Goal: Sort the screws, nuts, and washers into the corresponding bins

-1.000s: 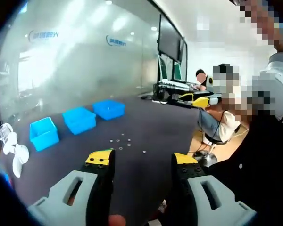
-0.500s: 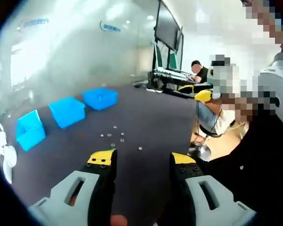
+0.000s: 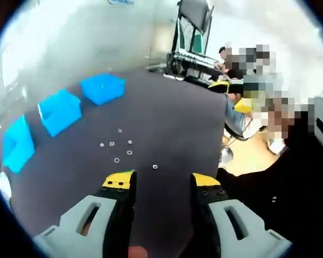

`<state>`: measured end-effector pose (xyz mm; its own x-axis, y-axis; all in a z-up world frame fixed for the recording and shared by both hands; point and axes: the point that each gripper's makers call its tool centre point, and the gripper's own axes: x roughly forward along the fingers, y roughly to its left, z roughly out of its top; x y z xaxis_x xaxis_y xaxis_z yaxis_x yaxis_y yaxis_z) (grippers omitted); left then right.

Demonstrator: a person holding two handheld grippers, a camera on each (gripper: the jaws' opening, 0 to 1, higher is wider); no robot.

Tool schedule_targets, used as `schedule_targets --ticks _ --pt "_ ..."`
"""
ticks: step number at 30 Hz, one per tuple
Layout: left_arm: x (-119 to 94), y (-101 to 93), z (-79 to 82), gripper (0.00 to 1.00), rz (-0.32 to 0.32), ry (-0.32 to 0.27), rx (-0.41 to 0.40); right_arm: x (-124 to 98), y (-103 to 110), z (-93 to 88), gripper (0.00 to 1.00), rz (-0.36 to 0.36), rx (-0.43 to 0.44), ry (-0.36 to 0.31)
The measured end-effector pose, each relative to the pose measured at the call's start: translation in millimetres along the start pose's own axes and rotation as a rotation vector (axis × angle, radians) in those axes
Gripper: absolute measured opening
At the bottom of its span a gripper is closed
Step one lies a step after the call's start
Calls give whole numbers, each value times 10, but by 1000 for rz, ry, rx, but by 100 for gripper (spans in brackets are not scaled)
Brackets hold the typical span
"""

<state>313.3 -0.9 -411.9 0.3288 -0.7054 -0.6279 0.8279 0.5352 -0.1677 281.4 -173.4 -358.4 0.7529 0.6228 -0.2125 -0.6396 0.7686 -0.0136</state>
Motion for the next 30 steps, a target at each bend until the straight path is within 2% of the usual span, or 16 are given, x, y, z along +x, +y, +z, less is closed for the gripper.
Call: schedule_targets --ticks 5,14,18,19,26,30 --pt "182 25 -34 35 18 102 -5 -26 77 -36 49 19 -24 6" --pt "342 -19 -40 28 36 233 39 -92 145 -109 50 44 -39 14" --pt "378 -96 -46 28 35 250 44 -115 165 -146 50 54 -40 20" --pt "392 -174 -80 28 39 258 51 -122 178 -159 50 60 -42 24" --pt "425 -187 -145 25 51 294 49 -176 260 -224 50 109 -81 46" --pt "437 -169 -141 23 63 295 46 -193 286 -241 50 123 -80 43"
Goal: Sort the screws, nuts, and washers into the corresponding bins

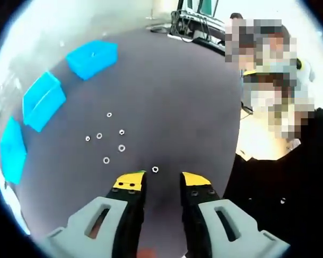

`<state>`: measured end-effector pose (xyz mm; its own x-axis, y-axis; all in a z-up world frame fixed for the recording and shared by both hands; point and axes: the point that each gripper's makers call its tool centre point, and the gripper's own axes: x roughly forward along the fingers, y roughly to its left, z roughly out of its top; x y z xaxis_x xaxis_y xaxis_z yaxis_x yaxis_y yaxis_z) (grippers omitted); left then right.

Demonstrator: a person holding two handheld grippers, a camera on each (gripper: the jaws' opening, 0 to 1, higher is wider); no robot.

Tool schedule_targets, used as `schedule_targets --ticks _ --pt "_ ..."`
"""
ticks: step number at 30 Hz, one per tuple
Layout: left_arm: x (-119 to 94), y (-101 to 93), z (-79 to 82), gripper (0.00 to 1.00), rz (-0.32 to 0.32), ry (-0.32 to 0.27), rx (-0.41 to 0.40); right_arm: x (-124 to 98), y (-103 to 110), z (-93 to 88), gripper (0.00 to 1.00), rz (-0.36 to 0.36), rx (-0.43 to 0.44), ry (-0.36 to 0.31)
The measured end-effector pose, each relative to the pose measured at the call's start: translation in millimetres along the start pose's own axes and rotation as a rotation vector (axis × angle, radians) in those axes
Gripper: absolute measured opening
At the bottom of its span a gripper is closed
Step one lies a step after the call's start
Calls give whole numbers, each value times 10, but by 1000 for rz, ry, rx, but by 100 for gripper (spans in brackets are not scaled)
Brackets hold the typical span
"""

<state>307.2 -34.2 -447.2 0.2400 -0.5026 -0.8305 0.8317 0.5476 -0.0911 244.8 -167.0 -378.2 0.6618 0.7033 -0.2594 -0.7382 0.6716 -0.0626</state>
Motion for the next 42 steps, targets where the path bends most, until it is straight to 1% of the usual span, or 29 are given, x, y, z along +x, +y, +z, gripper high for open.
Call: schedule_targets --ticks 3,5,8,10,11,16,19,21,23,31,33,36,39,41,42 --pt "21 64 21 22 5 7 -7 -12 8 -19 50 2 -7 1" --pt "50 59 25 22 4 13 -23 -27 3 -31 50 0 -8 0" --pt "80 89 21 21 30 23 -7 -53 -8 -48 50 -3 -8 -2" --pt "104 112 18 19 40 31 -14 -69 -20 -59 50 -7 -5 -3" --pt "88 152 38 19 40 34 -19 -76 -25 -65 50 -9 -4 -4" --pt "127 200 18 16 47 44 -40 -111 -43 -91 50 -16 2 -6" --pt "150 189 7 15 30 52 -46 -125 -54 -102 50 -20 6 -7" --pt "163 206 11 13 34 48 -53 -129 -56 -107 50 -21 8 -8" --pt "182 233 -10 13 44 56 -44 -131 -54 -112 50 -21 10 -9" --pt "186 305 -5 8 65 45 -38 -130 -48 -122 50 -19 11 -9" --pt "181 311 -3 5 70 43 -32 -129 -47 -118 50 -20 12 -11" --pt "178 315 -3 5 77 38 -18 -131 -41 -111 50 -20 9 -12" --pt "177 325 6 4 85 28 -2 -134 -40 -101 50 -21 11 -15" --pt "161 332 6 4 80 16 -10 -134 -43 -90 50 -25 9 -17" --pt "154 325 29 3 71 -6 -28 -135 -43 -85 50 -27 9 -19"
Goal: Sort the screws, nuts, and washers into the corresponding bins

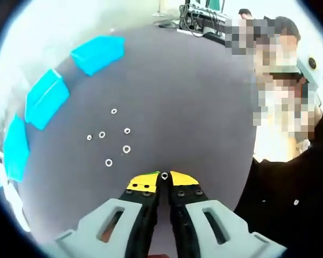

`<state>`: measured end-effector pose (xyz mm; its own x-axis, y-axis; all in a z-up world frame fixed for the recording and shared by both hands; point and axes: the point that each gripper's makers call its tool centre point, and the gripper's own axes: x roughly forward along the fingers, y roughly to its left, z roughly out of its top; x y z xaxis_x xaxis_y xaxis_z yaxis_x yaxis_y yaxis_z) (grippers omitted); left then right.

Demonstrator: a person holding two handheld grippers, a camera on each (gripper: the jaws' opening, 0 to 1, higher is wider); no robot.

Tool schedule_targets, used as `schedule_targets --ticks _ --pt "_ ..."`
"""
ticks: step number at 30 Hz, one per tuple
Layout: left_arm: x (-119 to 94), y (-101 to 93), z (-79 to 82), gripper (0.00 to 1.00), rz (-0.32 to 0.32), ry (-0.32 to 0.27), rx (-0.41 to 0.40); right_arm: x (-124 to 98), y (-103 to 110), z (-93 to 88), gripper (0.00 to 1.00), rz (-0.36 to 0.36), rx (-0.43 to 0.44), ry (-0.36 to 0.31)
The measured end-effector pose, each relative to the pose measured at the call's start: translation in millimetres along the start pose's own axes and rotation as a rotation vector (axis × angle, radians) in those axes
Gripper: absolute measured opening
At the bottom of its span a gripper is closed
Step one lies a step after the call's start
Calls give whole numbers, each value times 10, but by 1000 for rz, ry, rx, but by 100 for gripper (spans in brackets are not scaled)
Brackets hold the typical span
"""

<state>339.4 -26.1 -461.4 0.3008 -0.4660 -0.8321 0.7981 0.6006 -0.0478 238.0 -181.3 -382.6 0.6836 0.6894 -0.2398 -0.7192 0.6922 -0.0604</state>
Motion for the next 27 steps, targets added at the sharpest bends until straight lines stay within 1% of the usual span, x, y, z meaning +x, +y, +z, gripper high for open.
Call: schedule_targets --ticks 1,2,6,8,10,11,12,13,14,16,17,19,21,22,23,24,26,27 --pt "-21 4 28 3 -9 -26 -26 -1 -1 7 50 -1 0 -1" --pt "-34 1 80 3 -13 -66 -48 -2 -4 15 50 -4 0 -4" --pt "-141 -22 169 3 -37 -163 -117 -5 -23 49 50 -15 2 -11" --pt "-203 -33 223 3 -45 -219 -122 -7 -36 75 50 -21 4 -19" --pt "-289 -15 271 3 -26 -282 -139 -8 -66 126 50 -34 7 -33" --pt "-342 -23 323 3 -17 -334 -138 -8 -81 150 50 -41 9 -41" --pt "-429 -20 386 3 -23 -403 -158 -7 -99 180 50 -50 10 -51" --pt "-491 -18 411 3 -25 -437 -175 -6 -115 209 50 -58 12 -62" --pt "-546 -13 439 3 -18 -472 -161 -3 -130 240 50 -67 16 -74" --pt "-680 -2 533 3 -9 -575 -170 5 -139 290 50 -74 23 -90" --pt "-723 -2 555 3 -3 -605 -168 12 -144 321 50 -80 25 -100" --pt "-826 -19 576 3 22 -671 -166 27 -140 371 50 -85 32 -115" --pt "-929 -25 589 3 70 -732 -139 52 -120 398 50 -85 35 -120" --pt "-971 1 605 3 81 -758 -136 63 -110 405 50 -86 33 -120" --pt "-1012 76 628 3 93 -782 -151 73 -101 413 50 -85 32 -120" --pt "-1050 90 630 3 105 -799 -150 82 -87 420 50 -83 34 -119" --pt "-1175 171 637 3 148 -856 -165 89 -76 427 50 -84 32 -118" --pt "-1230 220 615 3 179 -870 -157 89 -76 431 50 -86 33 -119"
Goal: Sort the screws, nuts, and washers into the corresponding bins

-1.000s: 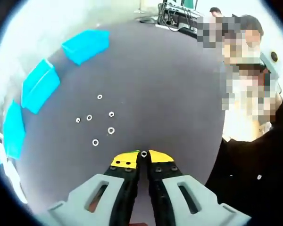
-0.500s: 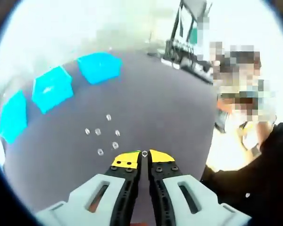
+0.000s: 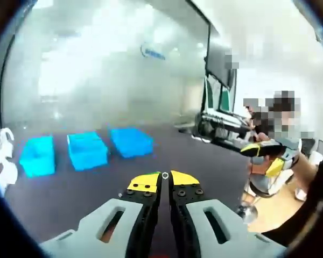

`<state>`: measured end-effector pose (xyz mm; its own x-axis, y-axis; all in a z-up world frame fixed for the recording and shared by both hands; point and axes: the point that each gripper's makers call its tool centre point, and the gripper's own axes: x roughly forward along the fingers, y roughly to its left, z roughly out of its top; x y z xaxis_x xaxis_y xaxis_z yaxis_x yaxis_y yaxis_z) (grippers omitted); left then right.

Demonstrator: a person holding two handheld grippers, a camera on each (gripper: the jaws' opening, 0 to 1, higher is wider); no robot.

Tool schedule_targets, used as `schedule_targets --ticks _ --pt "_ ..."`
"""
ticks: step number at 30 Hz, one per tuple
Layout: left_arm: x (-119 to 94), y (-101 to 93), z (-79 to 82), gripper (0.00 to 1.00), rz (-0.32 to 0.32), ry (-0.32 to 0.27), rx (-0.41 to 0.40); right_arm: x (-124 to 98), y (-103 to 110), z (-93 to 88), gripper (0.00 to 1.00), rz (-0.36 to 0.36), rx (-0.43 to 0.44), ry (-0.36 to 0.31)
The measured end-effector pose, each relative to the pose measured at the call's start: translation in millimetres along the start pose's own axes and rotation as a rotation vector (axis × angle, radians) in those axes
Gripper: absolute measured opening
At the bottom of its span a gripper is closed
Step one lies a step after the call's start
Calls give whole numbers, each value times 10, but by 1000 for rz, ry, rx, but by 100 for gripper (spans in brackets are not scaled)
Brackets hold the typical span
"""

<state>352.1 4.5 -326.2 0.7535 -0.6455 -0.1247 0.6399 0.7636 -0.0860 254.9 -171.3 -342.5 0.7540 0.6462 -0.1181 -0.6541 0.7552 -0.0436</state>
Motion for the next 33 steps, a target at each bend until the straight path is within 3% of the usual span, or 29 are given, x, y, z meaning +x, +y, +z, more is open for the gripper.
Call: schedule_targets --ticks 5,7,14,17,20,24,28,33 --pt "-94 211 40 3 50 -32 -9 3 -18 51 50 -21 2 -15" --pt "-114 369 41 3 101 -39 -11 3 -26 68 50 -29 -3 -20" --pt "-132 1080 84 3 266 -53 -41 -23 -36 89 50 -43 3 -40" --pt "-144 1415 184 3 349 -88 -87 -35 -42 86 50 -48 7 -43" --pt "-129 1735 312 3 426 -112 -70 -43 -47 85 50 -53 12 -46" --pt "-15 2047 458 3 471 -131 -70 -53 -50 86 50 -58 19 -51" --pt "149 2359 520 3 522 -125 -37 -63 -47 66 50 -60 25 -51" --pt "342 2742 526 3 582 -100 -53 -81 -46 49 50 -64 32 -51"
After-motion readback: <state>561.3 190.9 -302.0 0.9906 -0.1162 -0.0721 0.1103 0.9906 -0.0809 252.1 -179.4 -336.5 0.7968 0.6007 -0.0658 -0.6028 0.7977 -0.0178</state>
